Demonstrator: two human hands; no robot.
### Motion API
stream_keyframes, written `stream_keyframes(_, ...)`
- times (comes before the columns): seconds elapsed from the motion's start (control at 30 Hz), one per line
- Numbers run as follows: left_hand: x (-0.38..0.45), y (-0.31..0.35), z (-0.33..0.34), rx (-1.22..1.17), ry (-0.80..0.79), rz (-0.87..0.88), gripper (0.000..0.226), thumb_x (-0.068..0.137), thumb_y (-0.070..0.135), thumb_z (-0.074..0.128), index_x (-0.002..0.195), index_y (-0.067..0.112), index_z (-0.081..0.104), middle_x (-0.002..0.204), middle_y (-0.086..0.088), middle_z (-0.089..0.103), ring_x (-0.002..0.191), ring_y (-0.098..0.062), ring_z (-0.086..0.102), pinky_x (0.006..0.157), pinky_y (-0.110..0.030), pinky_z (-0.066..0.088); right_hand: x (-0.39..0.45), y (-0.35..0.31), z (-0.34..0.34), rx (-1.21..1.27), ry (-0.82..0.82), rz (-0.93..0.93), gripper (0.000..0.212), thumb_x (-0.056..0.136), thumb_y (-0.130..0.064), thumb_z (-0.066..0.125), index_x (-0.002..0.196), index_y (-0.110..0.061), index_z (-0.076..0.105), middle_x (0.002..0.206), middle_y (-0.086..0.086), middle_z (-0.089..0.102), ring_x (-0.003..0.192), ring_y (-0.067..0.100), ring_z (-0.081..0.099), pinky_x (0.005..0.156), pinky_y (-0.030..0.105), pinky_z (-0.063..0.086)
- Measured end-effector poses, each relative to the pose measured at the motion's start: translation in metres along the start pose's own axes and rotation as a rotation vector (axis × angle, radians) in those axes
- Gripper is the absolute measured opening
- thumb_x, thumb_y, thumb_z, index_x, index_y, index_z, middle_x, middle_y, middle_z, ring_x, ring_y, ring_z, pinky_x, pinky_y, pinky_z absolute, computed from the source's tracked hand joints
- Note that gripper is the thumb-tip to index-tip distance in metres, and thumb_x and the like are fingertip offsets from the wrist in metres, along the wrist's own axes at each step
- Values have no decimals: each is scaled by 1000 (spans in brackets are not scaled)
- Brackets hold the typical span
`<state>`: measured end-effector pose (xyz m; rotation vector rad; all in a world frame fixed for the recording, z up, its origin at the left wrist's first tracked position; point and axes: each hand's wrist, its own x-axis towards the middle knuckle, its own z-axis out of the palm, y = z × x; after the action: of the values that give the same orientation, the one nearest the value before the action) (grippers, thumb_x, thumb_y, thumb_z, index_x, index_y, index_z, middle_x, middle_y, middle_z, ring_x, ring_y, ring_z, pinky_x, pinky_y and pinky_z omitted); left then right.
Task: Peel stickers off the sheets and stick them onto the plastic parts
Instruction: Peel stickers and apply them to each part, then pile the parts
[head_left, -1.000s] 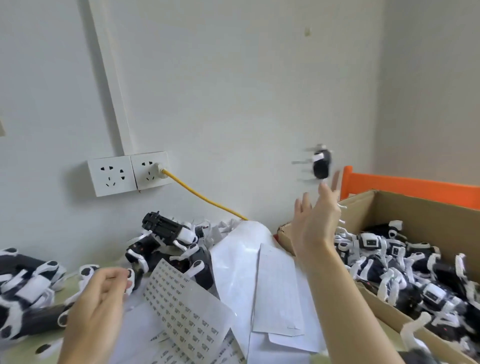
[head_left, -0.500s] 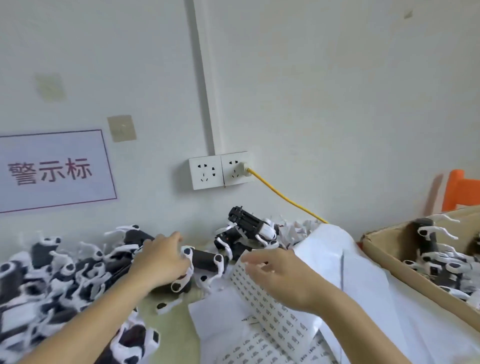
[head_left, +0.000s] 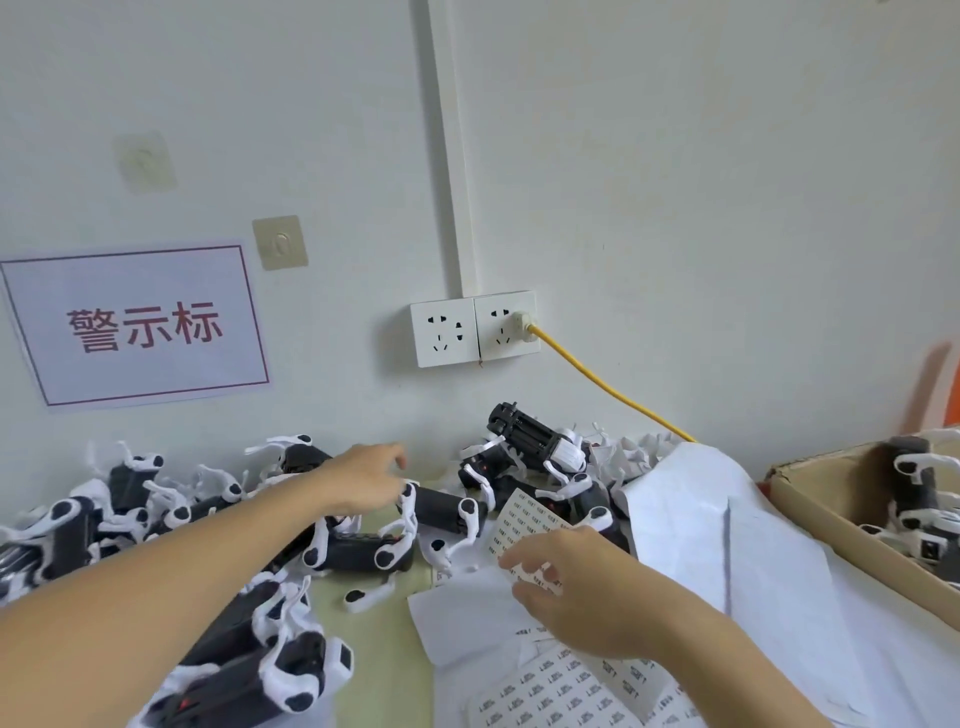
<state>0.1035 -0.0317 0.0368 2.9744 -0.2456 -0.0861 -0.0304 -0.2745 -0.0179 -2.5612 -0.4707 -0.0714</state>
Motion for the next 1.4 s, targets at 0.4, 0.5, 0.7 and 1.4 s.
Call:
stream_keyframes(0.4, 21, 21, 30, -187, 166, 117, 49, 78, -12, 53, 92, 34, 63, 106, 3, 56, 87, -20, 55, 68, -26, 46, 1, 3, 1, 2, -7, -7, 36, 100, -41, 49, 136, -40, 53, 114, -17, 50, 102, 3, 49, 96, 24, 44)
stream_keyframes(0.5, 20, 16, 21, -333, 271, 154, 48, 74, -17, 58, 90, 28, 67, 97, 8, 60, 88, -17, 56, 63, -15, 42, 2, 4, 1, 9, -13, -5, 36, 100, -40, 50, 136, -40, 53, 120, -14, 53, 103, 4, 49, 97, 25, 44)
stream_keyframes(0.7, 27, 24, -10, -722, 580, -51, 43, 73, -10, 69, 104, 21, 66, 96, -3, 66, 71, -21, 62, 56, -23, 48, 2, 5, 4, 26, -7, -8, 37, 99, -41, 50, 137, -40, 52, 124, -14, 54, 104, 4, 52, 93, 23, 47)
stream_keyframes(1.4, 7, -6, -4, -60, 84, 91, 23, 83, -1, 54, 80, 21, 60, 84, 5, 64, 74, -11, 60, 62, -18, 48, 2, 8, 5, 32, 10, 8, 33, 100, -38, 50, 132, -38, 57, 108, -17, 51, 98, 5, 57, 80, 21, 50)
